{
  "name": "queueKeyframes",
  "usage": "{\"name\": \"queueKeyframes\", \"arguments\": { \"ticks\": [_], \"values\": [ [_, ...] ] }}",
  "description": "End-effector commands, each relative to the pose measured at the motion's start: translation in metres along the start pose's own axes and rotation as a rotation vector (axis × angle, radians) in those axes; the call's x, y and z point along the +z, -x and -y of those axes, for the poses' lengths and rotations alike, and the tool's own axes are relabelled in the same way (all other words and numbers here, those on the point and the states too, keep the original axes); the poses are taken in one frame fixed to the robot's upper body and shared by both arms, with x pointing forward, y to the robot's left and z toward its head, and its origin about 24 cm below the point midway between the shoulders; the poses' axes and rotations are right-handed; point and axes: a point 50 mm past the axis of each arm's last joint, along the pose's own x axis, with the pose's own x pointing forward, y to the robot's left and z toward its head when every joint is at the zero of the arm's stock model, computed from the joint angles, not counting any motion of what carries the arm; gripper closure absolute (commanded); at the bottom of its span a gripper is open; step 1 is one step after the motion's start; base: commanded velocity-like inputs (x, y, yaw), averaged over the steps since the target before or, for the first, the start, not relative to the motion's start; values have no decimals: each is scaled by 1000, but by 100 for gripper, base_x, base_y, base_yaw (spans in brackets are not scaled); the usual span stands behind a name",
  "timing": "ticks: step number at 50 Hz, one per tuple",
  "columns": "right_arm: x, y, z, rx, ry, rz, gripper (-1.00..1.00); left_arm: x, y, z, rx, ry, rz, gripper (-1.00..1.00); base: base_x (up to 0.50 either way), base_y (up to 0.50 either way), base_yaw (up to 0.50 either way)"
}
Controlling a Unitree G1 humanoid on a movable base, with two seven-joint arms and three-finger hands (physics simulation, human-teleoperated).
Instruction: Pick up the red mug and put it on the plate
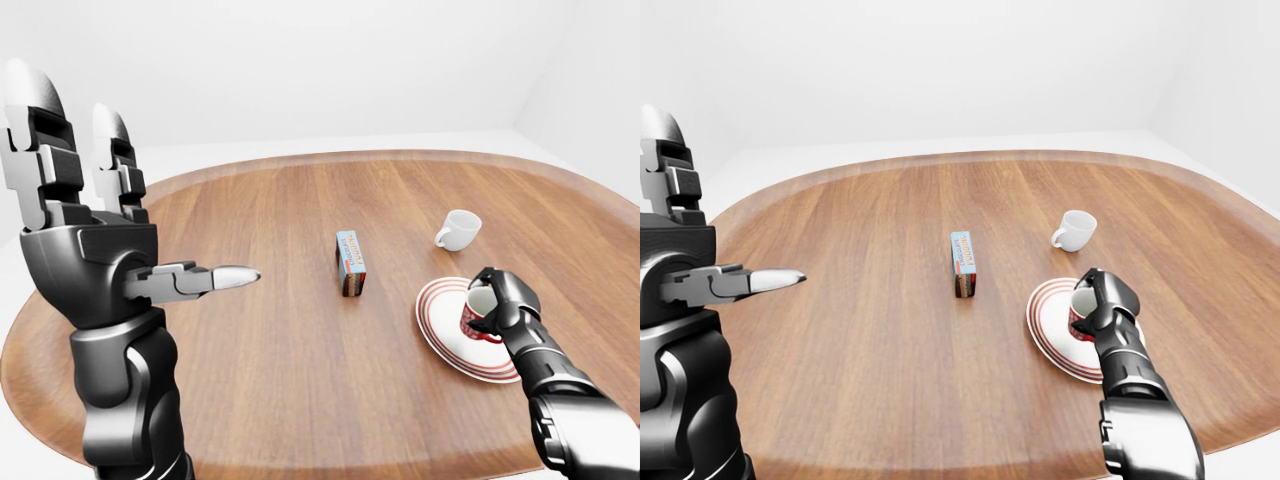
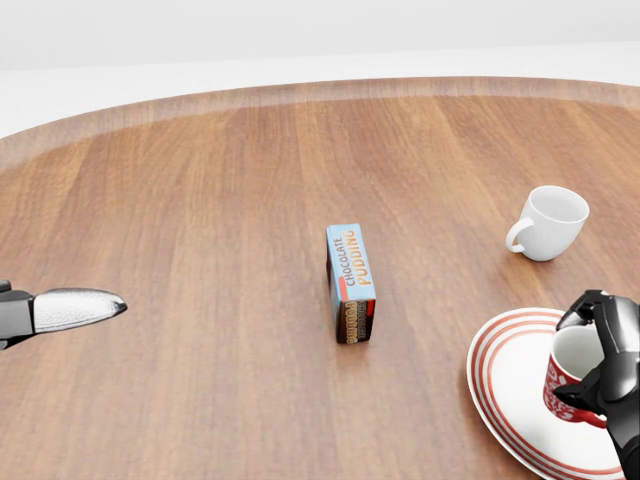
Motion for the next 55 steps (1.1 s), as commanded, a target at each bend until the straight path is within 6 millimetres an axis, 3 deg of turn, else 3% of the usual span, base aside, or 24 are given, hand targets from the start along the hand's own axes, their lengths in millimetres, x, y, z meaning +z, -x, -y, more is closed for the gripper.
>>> {"name": "queueKeyframes", "arguments": {
  "ticks": [1, 14, 35, 55],
  "values": [
    [-2, -1, 1, -18, 32, -5, 100, 0, 1, -1, 0, -2, -2, -100, 0, 0, 0],
    [-4, -1, 7, -69, 32, -22, 100, 0, 1, -1, 1, -4, -5, -100, 0, 0, 0],
    [-6, 4, -13, -33, 19, -31, 100, 1, 1, -1, 0, -2, 1, -100, 0, 0, 0],
    [-7, 3, -9, -40, 26, -43, 100, -1, 0, -1, -2, -5, -6, -100, 0, 0, 0]
  ]
}}
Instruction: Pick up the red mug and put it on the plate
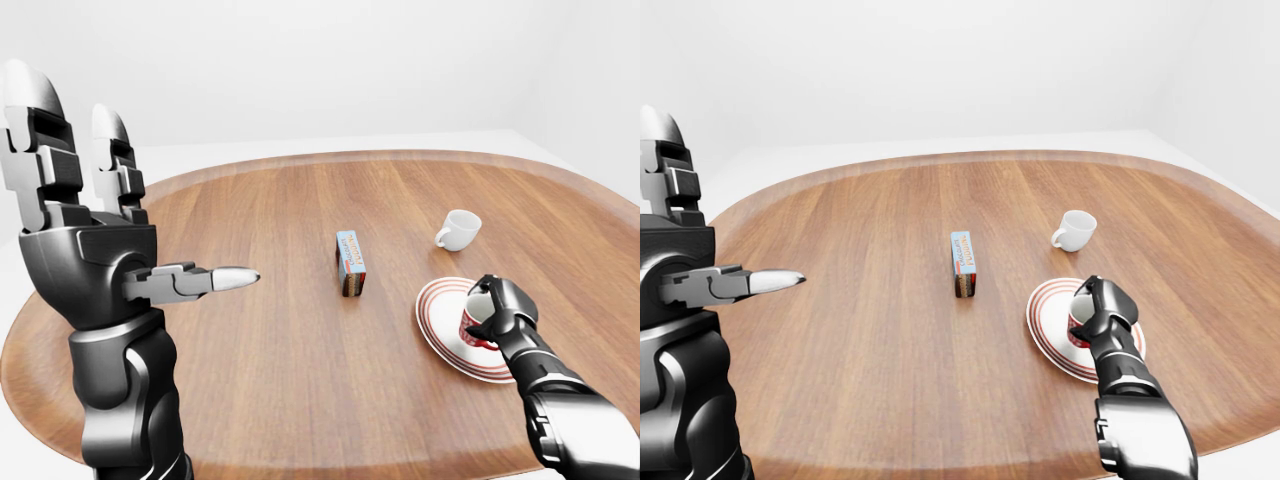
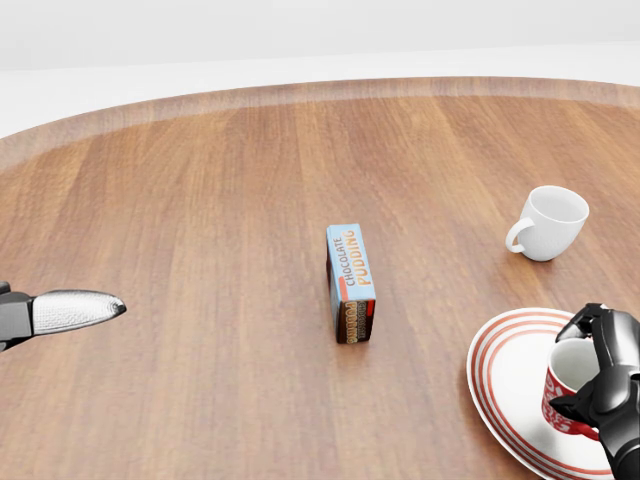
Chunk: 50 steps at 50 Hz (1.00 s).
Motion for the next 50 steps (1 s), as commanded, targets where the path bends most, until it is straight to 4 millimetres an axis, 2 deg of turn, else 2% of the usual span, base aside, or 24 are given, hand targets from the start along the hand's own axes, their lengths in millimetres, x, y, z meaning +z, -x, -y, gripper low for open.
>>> {"name": "queueKeyframes", "arguments": {
  "ticks": [1, 15, 22, 23, 24, 25, 26, 27, 43, 50],
  "values": [
    [1, -1, 2, -27, 29, 5, 100, -1, 0, 0, -1, -2, -3, -100, 0, 0, 0],
    [1, 1, 0, -24, 19, 26, 100, -2, -1, -1, 2, -9, -6, -100, 0, 0, 0],
    [2, 1, 1, -24, 23, 32, 88, -2, 0, -1, 2, -10, -7, -100, 0, 0, 0],
    [2, 0, 1, -24, 25, 33, 77, -2, 0, -1, 3, -10, -10, -100, 0, 0, 0],
    [2, 1, 0, -23, 22, 35, 49, -3, 0, -2, 4, -13, -15, -100, 0, 0, 0],
    [3, 1, 0, -23, 15, 42, -5, -5, 0, -2, 5, -15, -20, -100, 0, 0, 0],
    [3, 1, -1, -15, 13, 43, -73, -6, 0, -2, 6, -21, -27, -100, 0, 0, 0],
    [2, 1, -2, -14, 12, 41, -100, -7, 0, -2, 6, -22, -31, -100, 0, 0, 0],
    [-3, 5, -10, 34, 10, 29, -100, -10, 0, -1, 4, -33, -39, -100, 0, 0, 0],
    [2, 4, -7, 29, -5, 33, -100, -13, 0, -2, 8, -42, -53, -100, 0, 0, 0]
  ]
}}
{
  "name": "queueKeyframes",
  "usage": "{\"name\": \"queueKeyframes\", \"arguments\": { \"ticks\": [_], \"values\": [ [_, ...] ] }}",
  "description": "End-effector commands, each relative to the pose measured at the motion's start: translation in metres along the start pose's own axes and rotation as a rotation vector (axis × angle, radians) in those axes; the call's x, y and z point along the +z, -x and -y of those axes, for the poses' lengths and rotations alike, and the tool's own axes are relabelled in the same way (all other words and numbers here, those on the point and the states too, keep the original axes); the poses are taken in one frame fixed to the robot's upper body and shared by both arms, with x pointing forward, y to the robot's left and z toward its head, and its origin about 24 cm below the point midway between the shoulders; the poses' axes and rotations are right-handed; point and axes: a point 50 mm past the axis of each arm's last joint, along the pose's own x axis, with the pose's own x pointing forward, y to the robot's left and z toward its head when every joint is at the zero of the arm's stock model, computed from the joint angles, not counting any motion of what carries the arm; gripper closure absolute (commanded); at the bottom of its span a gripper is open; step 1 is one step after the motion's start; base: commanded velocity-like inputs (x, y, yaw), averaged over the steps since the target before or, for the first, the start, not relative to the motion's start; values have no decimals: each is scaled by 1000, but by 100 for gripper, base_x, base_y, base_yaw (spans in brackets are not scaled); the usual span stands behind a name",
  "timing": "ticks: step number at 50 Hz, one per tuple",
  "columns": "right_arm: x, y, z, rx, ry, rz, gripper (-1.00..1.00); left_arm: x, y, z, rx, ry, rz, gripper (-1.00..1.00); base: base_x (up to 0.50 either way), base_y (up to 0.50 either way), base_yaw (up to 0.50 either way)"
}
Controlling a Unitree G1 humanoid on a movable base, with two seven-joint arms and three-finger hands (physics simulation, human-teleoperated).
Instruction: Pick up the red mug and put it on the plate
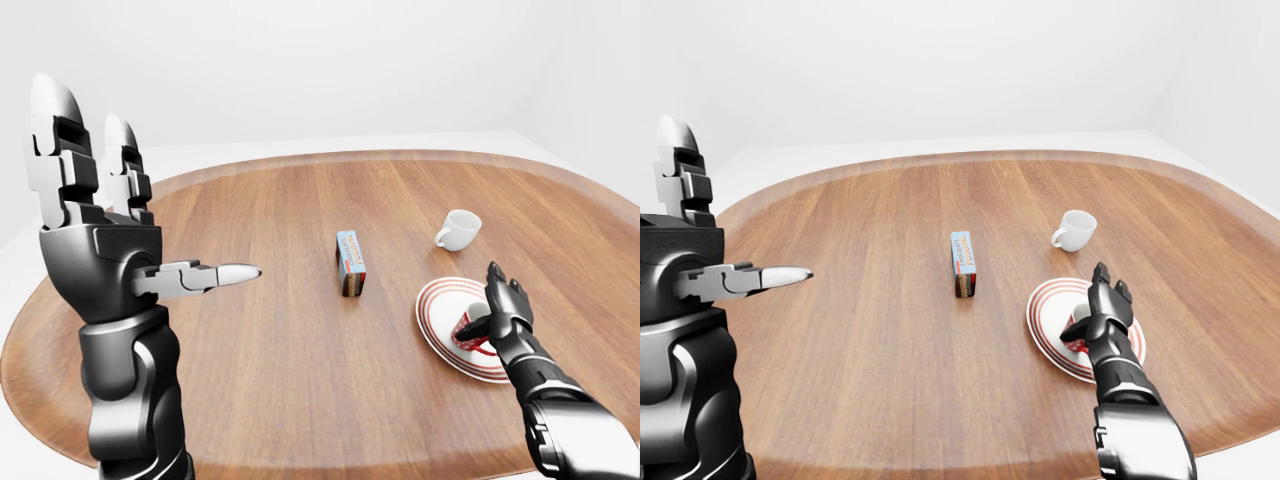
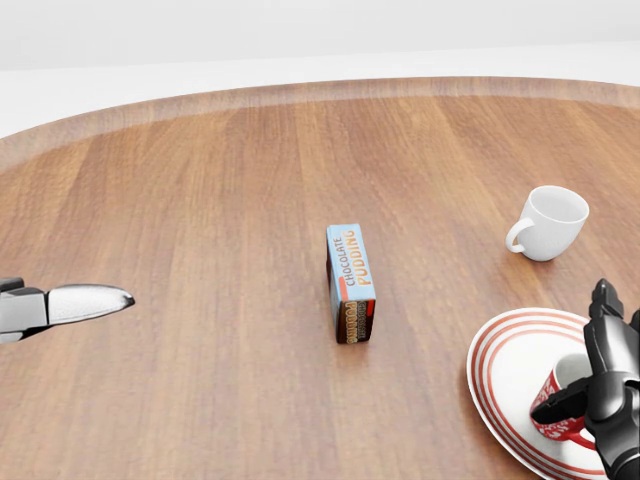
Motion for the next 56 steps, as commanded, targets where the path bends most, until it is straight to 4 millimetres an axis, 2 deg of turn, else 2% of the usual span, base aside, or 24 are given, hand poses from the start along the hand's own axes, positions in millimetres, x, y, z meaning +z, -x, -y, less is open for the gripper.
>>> {"name": "queueKeyframes", "arguments": {
  "ticks": [1, 4, 7, 14, 24, 26, 31, 37, 44, 49, 56],
  "values": [
    [4, 0, 0, 10, -9, 3, -100, -3, 0, 0, 2, -10, -11, -100, 0, 0, 0],
    [13, -1, 8, 10, -57, 19, -100, -3, 0, -1, 3, -12, -10, -100, 0, 0, 0],
    [30, 1, 14, 36, -107, 82, -100, -3, 1, 0, 2, -12, -16, -100, 0, 0, 0],
    [92, 29, 41, 28, -48, 411, -100, -5, 2, 0, -4, -17, -23, -100, 0, 0, 0],
    [136, 56, 75, 8, 11, 603, -100, -4, 2, -1, -1, -14, -21, -100, 0, 0, 0],
    [153, 67, 83, 37, -64, 687, -100, -5, 1, -1, -1, -15, -25, -100, 0, 0, 0],
    [171, 76, 101, 13, -109, 774, -100, -5, 2, -2, 0, -20, -27, -100, 0, 0, 0],
    [178, 79, 120, -23, -325, 849, -100, -2, 1, -3, 3, -20, -13, -100, 0, 0, 0],
    [166, 84, 138, -73, -675, 905, -100, -2, 0, -3, 4, -18, -9, -100, 0, 0, 0],
    [152, 77, 135, -79, -747, 855, -100, -3, -1, -3, 4, -23, -13, -100, 0, 0, 0],
    [137, 71, 116, -34, -810, 784, -100, -2, -1, -2, 2, -19, -9, -100, 0, 0, 0]
  ]
}}
